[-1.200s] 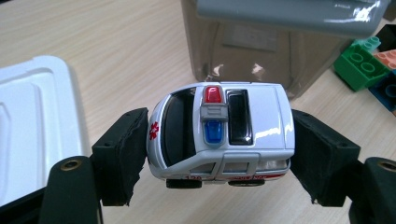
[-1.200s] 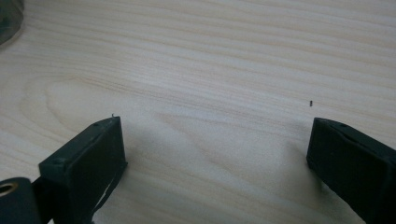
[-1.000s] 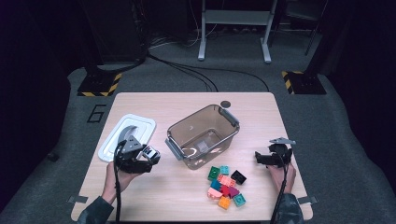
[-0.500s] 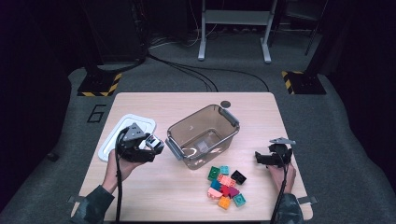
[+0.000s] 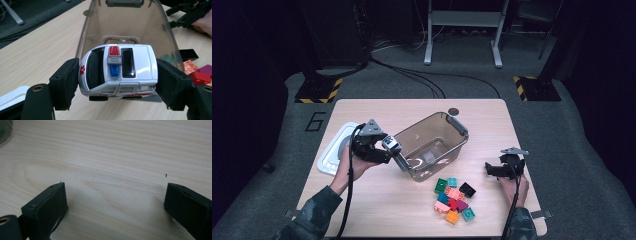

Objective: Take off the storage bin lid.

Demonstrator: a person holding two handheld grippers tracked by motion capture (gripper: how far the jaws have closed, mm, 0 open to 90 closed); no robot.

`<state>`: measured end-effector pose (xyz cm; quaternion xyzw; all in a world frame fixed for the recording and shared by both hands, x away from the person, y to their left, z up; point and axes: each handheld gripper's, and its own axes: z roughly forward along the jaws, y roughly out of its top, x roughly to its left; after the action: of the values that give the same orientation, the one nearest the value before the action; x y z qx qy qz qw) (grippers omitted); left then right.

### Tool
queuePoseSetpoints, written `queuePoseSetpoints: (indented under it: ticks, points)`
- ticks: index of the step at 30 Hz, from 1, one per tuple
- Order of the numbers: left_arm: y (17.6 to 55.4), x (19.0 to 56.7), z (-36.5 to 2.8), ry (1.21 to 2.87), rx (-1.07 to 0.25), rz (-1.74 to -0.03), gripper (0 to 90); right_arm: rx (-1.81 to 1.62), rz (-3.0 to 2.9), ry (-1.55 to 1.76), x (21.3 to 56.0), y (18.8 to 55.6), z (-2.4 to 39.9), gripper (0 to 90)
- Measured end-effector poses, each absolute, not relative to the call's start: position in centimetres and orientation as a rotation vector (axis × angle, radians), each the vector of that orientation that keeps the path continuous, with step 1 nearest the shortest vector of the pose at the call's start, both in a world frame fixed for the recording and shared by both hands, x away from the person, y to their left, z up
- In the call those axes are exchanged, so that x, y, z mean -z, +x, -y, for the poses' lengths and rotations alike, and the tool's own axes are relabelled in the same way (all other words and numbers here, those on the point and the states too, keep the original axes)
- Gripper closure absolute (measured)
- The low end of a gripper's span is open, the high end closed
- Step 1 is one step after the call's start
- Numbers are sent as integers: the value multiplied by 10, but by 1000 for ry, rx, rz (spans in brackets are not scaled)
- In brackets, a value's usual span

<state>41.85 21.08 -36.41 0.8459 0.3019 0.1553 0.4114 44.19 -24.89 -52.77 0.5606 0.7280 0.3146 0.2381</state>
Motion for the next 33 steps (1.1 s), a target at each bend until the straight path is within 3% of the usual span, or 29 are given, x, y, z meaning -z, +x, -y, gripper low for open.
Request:
queuePoseSetpoints:
  ticks: [15,33]
  points:
    - [424,380,-164,2199,-278,-724,255,-862,-1994,1535,528,442,249,39]
    - [422,394,-153,2268,-232,-729,254,-863,-1993,1535,528,442,249,39]
